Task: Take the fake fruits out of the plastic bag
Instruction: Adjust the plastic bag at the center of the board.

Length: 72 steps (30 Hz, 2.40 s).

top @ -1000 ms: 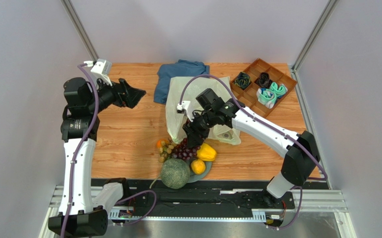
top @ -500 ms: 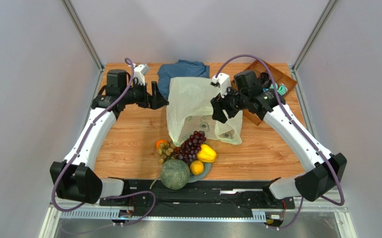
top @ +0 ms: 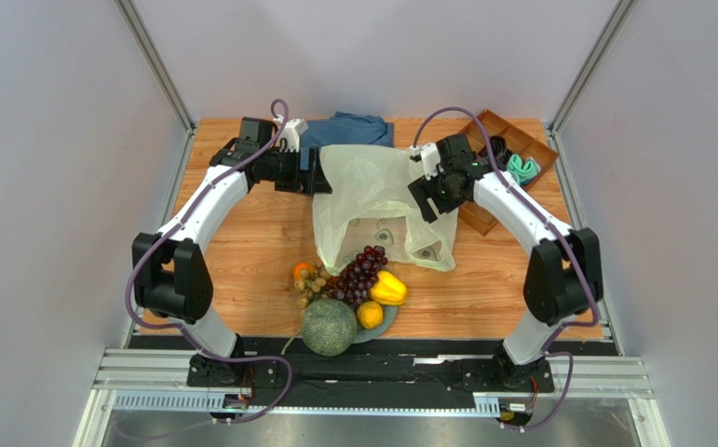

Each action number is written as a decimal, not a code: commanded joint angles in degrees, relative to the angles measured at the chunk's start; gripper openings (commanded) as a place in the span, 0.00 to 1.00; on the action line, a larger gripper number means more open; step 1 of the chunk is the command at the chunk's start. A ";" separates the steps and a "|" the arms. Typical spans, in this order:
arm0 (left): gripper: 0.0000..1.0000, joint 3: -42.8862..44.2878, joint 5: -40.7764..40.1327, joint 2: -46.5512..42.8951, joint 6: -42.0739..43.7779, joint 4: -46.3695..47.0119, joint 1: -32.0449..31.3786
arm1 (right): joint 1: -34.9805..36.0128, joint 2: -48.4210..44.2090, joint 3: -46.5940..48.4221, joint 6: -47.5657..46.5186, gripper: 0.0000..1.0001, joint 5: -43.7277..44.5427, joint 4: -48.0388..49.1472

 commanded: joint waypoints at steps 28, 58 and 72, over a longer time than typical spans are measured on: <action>0.00 34.20 -9.69 20.30 7.07 3.87 1.11 | 0.27 29.05 42.40 2.65 0.11 -8.81 6.95; 0.99 11.63 0.15 -9.66 6.89 0.45 5.42 | -2.27 14.02 18.33 1.07 1.00 5.41 7.83; 0.99 6.88 -3.55 -17.75 12.78 -4.03 5.42 | -4.04 24.30 33.07 0.71 0.00 -11.46 10.01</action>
